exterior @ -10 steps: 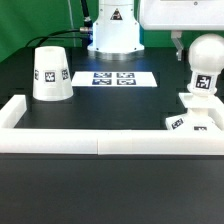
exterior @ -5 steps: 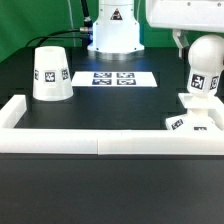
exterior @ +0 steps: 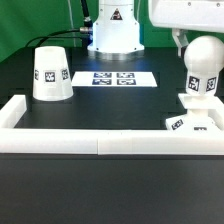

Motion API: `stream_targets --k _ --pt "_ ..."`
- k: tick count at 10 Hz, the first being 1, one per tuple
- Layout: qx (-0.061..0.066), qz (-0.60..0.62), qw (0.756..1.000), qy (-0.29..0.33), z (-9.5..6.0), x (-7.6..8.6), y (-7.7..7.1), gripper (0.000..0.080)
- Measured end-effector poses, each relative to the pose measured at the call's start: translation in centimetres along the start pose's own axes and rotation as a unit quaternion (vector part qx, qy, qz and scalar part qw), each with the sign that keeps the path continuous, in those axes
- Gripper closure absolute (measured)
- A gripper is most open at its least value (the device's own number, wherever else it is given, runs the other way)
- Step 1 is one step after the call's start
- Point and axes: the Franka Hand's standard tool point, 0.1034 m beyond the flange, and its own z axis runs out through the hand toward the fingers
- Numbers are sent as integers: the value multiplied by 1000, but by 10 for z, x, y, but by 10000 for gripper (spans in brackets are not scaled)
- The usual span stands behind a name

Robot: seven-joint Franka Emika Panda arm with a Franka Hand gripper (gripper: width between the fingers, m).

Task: Assemble lamp

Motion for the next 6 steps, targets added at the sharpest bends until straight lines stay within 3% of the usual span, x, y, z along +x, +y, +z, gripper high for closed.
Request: stream_targets --k 6 --pt "-3 -225 974 -4 -2 -3 -3 101"
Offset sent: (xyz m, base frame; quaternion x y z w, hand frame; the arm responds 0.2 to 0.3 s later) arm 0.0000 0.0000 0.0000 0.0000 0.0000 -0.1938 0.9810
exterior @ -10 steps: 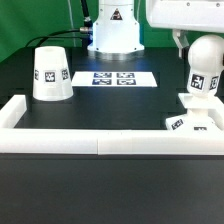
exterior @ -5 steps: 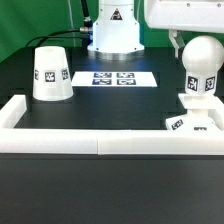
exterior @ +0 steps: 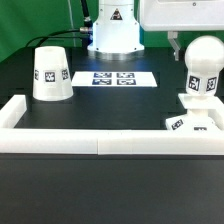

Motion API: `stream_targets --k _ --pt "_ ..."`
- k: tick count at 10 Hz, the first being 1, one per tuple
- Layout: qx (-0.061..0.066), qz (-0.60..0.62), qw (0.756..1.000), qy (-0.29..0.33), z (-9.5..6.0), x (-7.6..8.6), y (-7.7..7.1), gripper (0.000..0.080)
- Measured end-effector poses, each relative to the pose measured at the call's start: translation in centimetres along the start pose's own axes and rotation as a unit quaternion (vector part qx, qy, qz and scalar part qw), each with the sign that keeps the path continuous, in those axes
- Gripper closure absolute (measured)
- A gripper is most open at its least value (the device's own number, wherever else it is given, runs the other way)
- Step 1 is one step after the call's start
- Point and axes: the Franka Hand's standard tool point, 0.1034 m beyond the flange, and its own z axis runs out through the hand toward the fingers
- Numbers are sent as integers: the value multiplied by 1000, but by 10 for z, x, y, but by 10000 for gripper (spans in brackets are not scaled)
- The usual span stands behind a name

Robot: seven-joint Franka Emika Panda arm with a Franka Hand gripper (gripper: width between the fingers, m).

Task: Assemble lamp

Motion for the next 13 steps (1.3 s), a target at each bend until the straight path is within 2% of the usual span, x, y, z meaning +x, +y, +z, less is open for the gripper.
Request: stream_targets --k 1,2,6,11,12,13 --pt "0 -22 1000 0 0 0 0 101" --pt "-7 -99 995 1 1 1 3 101" --pt "-15 -262 965 2 0 1 2 101" --pt "-20 -456 890 -3 2 2 6 101" --pt "-22 -478 878 -4 2 3 6 101" --pt "-30 -517 855 -6 2 4 5 101"
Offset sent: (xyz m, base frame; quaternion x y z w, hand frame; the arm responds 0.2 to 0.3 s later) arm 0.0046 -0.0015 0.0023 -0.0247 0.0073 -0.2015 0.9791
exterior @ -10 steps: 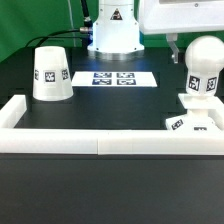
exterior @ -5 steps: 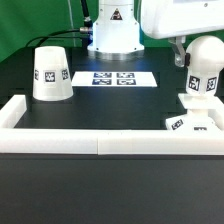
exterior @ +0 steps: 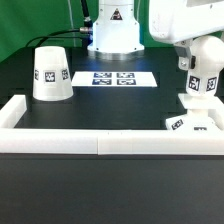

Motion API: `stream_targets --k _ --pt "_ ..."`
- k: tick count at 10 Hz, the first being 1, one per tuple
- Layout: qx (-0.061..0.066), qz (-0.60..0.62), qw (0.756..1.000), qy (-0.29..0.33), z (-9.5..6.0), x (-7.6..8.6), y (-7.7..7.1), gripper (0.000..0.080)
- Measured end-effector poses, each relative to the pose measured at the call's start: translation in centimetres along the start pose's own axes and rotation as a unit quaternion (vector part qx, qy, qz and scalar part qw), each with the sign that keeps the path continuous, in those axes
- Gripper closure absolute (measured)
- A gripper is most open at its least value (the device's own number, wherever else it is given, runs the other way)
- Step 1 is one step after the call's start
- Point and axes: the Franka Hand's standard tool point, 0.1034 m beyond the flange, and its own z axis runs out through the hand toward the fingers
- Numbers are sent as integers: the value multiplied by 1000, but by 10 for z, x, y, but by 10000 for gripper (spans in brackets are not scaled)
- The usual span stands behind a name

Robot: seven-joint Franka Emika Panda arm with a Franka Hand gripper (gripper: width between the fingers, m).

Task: Assemble lamp

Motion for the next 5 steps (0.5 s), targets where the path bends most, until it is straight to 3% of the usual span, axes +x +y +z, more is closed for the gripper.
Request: stream_targets --k 5 --pt "-7 -132 991 -7 0 1 1 101"
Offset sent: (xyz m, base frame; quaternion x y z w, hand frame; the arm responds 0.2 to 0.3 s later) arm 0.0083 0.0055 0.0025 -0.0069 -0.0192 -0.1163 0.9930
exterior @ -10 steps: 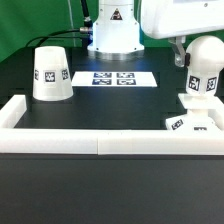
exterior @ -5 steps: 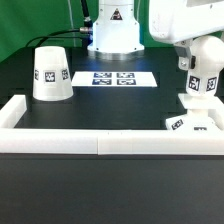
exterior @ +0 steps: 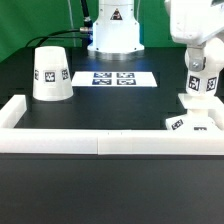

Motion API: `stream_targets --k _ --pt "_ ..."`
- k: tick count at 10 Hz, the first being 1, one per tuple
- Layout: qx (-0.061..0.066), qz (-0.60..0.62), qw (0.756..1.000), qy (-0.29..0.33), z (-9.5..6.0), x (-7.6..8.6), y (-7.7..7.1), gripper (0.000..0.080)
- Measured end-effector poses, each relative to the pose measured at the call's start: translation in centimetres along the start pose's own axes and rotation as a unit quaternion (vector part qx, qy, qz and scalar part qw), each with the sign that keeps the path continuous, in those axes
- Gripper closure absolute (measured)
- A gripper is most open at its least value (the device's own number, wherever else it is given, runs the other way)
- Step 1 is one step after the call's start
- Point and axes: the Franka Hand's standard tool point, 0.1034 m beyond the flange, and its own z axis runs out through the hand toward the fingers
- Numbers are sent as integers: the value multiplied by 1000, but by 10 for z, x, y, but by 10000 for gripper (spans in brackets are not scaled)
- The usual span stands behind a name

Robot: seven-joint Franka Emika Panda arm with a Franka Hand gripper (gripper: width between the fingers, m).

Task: Assemble lamp

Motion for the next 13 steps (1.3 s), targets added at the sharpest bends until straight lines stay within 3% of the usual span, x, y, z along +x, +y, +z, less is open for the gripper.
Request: stream_targets --k 1,2,8,13 --pt "-2 -33 999 -2 0 -1 1 101" --pt "-1 -45 999 -2 0 -2 1 226" --pt "-1 38 999 0 0 -2 1 222" --pt "0 278 961 0 1 -3 1 220"
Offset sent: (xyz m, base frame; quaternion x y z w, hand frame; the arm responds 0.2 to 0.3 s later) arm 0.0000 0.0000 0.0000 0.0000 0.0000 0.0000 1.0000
